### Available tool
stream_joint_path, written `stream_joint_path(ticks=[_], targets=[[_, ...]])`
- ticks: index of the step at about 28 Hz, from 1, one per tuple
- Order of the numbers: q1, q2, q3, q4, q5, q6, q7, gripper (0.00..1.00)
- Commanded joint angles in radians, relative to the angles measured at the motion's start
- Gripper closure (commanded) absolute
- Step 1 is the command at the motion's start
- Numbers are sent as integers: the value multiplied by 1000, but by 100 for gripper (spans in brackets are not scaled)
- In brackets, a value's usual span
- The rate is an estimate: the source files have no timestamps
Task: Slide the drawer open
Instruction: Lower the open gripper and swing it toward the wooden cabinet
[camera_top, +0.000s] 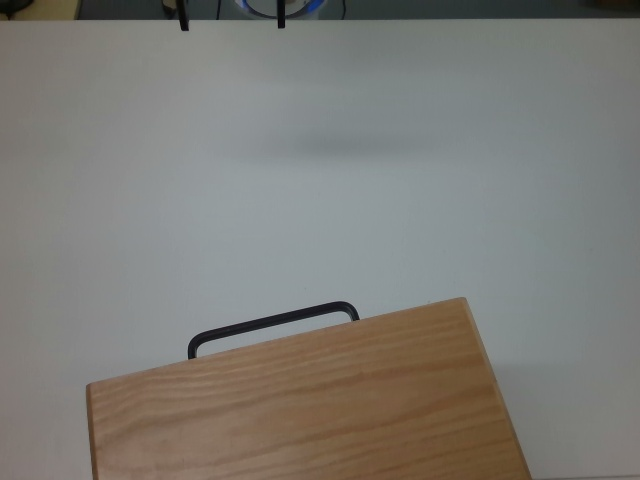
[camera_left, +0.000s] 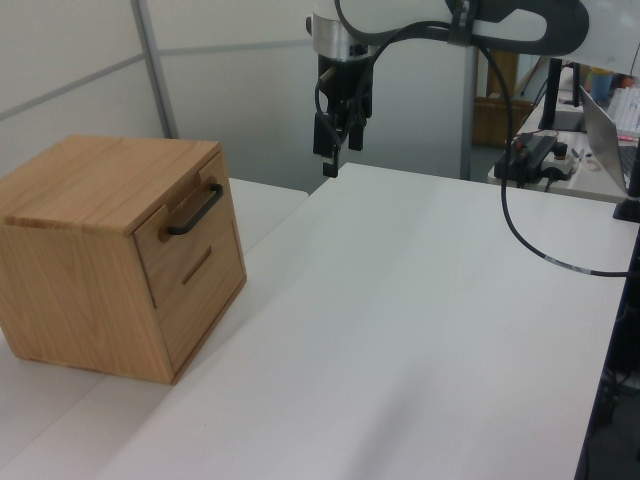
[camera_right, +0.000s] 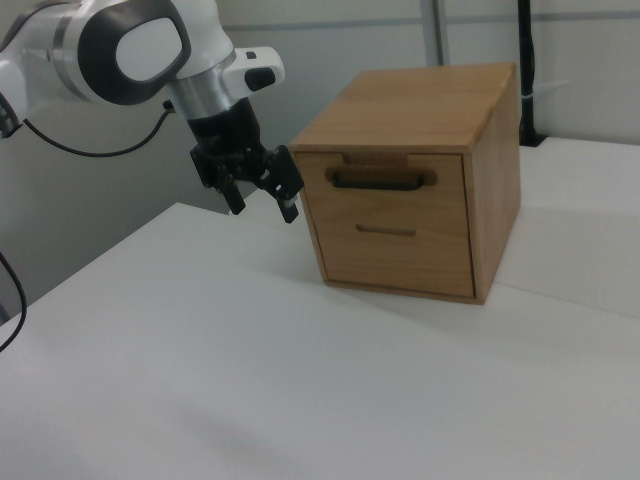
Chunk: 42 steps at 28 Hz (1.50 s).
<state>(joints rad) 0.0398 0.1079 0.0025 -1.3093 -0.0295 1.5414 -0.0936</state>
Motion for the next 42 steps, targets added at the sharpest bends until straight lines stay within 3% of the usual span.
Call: stream_joint_path(ticks=[1,4,7,13,18,24,31,36,42], targets=[[0,-16,-4,5,-12,-32,-25,0],[0,-17,-4,4,-20,-32,-25,0],[2,-19,5,4,-58,-33,-31,0],[2,-19,5,2,-58,-33,-17,0],[0,-54,2,-13,-64,-18,104,0],[-32,-175,2,-132,-61,5,273,0],[-37,-396,2,-382,-56,40,445,0],[-32,-503,2,-475,-49,40,538,0],[-24,-632,5,-663,-41,123,681,0]])
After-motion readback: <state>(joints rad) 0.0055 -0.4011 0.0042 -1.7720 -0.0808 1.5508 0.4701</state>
